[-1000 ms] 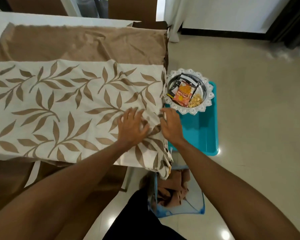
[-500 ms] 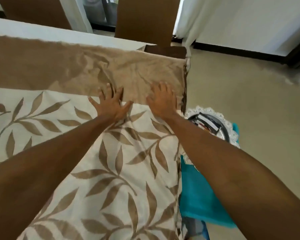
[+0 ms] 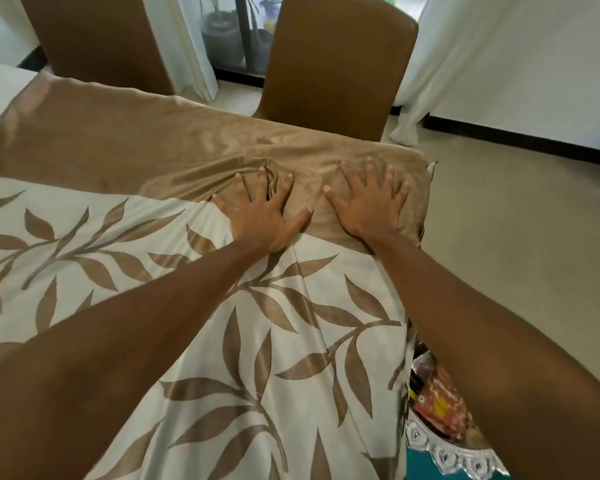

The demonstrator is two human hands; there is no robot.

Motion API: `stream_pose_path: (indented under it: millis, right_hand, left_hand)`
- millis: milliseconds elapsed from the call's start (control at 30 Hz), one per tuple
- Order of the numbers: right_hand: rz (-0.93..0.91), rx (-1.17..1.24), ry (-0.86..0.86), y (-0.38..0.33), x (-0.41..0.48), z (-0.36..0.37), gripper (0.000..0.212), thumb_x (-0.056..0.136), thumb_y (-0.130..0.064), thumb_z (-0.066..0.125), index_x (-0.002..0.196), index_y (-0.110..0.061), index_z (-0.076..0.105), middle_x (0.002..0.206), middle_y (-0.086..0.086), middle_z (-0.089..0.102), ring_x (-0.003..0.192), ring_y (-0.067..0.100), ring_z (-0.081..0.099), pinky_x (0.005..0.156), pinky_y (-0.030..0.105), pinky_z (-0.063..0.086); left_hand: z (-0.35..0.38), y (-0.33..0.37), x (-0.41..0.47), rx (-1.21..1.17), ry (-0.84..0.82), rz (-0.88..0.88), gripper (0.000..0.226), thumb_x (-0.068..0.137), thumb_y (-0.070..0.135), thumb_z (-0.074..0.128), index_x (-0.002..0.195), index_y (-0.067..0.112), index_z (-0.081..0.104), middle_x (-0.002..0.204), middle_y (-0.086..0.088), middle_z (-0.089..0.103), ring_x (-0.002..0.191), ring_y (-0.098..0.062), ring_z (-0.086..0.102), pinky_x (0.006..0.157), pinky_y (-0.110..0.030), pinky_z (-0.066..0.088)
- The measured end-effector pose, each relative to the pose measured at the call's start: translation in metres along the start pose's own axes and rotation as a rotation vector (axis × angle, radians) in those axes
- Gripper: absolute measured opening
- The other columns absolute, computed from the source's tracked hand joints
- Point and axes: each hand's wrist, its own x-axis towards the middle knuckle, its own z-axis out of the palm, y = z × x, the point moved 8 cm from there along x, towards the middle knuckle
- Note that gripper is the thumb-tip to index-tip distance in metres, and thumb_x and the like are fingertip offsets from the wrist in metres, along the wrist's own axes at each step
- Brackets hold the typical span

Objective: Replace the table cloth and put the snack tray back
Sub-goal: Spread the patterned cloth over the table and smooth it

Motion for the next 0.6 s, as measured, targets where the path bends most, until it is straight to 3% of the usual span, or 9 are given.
stream_pose_path:
  millis: [233,500,600]
  right_hand:
    - [0.037,-0.022,-0.013,0.019,0.038,-0.011,0.077,0.087,-0.085,0.018,0.156,-0.05,0.019,0.17,0.002,0.01,0.155,0.036,-0.001,0.119,0.064,-0.01]
    - [0.013,-0.069,0.0,0.038,0.07,-0.025,0.084,0.083,-0.09,0.017,0.155,-0.047,0.025,0.166,0.004,0.025,0.154,0.033,0.014,0.119,0.06,0.007]
    - [0.03,-0.044,-0.02,0.045,0.067,-0.027,0.085,0.084,-0.088,0.021,0.155,-0.043,0.028,0.166,0.007,0.024,0.154,0.033,0.015,0.12,0.06,0.006]
  left_hand:
    - [-0.001,0.024,0.044,0.039,0.009,0.041,0.089,0.073,0.095,0.004,0.152,0.055,-0.002,0.168,0.002,-0.009,0.149,-0.042,-0.019,0.103,-0.08,-0.014]
    - [-0.006,0.049,0.068,0.043,0.031,0.072,0.09,0.074,0.094,0.004,0.154,0.052,-0.001,0.168,0.0,-0.009,0.149,-0.043,-0.017,0.102,-0.078,-0.014]
    - [-0.007,0.051,0.067,0.049,0.04,0.067,0.087,0.078,0.09,0.003,0.154,0.05,-0.002,0.168,-0.001,-0.008,0.15,-0.043,-0.016,0.103,-0.078,-0.014]
